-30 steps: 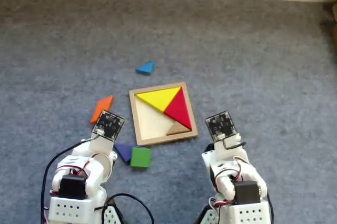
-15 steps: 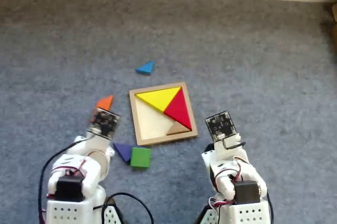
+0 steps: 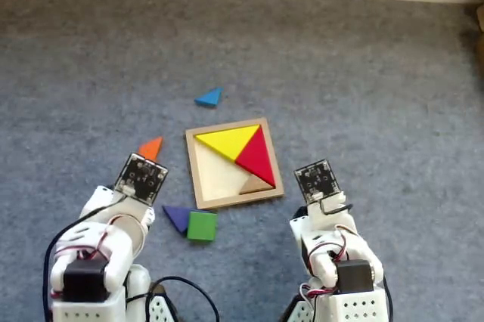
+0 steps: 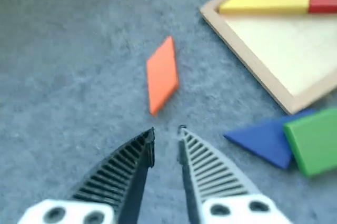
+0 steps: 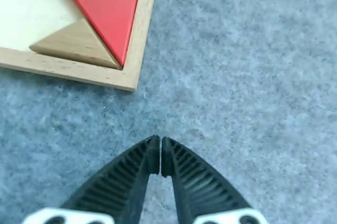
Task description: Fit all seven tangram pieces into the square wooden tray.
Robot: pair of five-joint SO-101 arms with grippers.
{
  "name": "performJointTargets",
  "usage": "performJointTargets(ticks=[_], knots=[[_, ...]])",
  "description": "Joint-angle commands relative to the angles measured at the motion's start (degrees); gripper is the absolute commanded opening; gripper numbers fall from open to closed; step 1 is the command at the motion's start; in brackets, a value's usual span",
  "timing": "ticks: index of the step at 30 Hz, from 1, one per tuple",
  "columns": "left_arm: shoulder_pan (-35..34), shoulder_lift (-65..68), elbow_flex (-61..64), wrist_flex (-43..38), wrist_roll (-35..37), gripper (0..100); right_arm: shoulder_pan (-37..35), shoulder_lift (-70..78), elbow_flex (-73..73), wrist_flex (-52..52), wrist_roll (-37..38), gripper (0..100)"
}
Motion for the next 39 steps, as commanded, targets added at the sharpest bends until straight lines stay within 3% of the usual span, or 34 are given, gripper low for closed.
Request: performJointTargets(ticks=[1,9,14,19,24,33,39], knots=[[3.56,12.53,-6.11,-0.44,-0.18,13,0.48,-1.01,6.55,-1.1,0.0,2.4],[10.33,40.22,-17.1,-0.35,13.54,34,0.48,-1.01,6.55,-1.1,0.0,2.4],[17.71,47.78,-18.42,-1.14,21.19,34,0.48,-1.01,6.55,-1.1,0.0,2.4],[19.74,52.44,-16.22,-9.58,26.37,34,0.48,-1.01,6.55,-1.1,0.0,2.4],[19.74,58.15,-13.05,-16.97,27.08,34,0.48,-1.01,6.55,-1.1,0.0,2.4],[19.82,69.05,-13.58,-21.19,27.16,33,0.57,-1.01,6.55,-1.1,0.0,2.4],[19.82,70.02,-14.11,-21.1,26.9,21,0.57,-1.01,6.55,-1.1,0.0,2.4]])
